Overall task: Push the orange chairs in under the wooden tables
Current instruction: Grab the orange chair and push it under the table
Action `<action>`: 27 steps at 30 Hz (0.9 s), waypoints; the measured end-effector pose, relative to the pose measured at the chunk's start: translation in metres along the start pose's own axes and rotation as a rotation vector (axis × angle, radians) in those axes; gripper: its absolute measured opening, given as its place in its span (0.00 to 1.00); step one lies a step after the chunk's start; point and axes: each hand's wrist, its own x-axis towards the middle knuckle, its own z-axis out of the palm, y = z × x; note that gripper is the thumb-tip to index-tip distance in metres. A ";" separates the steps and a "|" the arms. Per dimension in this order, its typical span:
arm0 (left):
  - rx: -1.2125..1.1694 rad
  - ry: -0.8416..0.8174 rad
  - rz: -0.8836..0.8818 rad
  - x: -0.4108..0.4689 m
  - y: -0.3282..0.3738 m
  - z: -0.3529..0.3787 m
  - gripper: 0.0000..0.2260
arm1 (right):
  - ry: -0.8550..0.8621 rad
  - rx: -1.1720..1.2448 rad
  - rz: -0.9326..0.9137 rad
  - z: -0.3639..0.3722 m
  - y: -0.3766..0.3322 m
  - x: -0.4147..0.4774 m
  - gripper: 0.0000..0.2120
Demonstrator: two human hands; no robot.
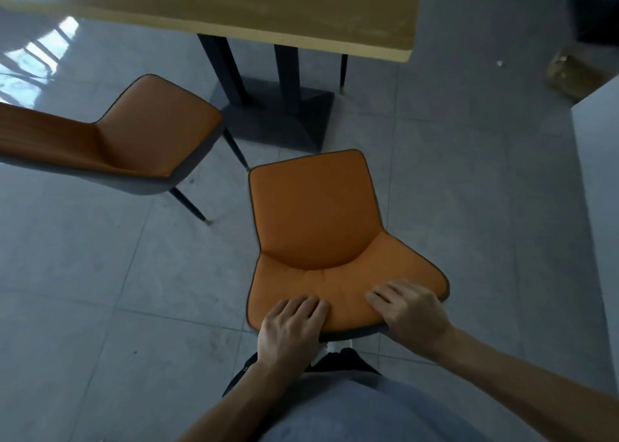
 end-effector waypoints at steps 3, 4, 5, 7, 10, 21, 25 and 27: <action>0.015 0.013 0.000 0.005 -0.003 0.001 0.12 | 0.009 -0.011 -0.032 0.000 0.004 0.006 0.14; 0.022 0.017 -0.007 0.008 -0.004 0.001 0.11 | 0.012 -0.014 -0.037 0.000 0.007 0.008 0.14; 0.026 0.026 -0.010 0.011 -0.005 0.002 0.10 | 0.016 -0.018 -0.038 0.000 0.010 0.011 0.14; 0.031 0.053 -0.019 0.018 -0.006 0.003 0.09 | 0.029 -0.028 -0.039 0.001 0.017 0.017 0.14; 0.037 0.070 -0.027 0.036 -0.016 0.003 0.08 | 0.042 -0.042 -0.038 0.005 0.028 0.034 0.13; 0.101 0.055 -0.047 0.131 -0.079 -0.019 0.15 | 0.029 -0.052 -0.005 0.005 0.085 0.134 0.14; 0.144 0.067 -0.054 0.167 -0.104 -0.029 0.13 | 0.049 -0.064 0.010 0.007 0.103 0.173 0.12; 0.159 0.051 -0.049 0.179 -0.113 -0.031 0.13 | 0.027 -0.060 0.018 0.011 0.112 0.185 0.12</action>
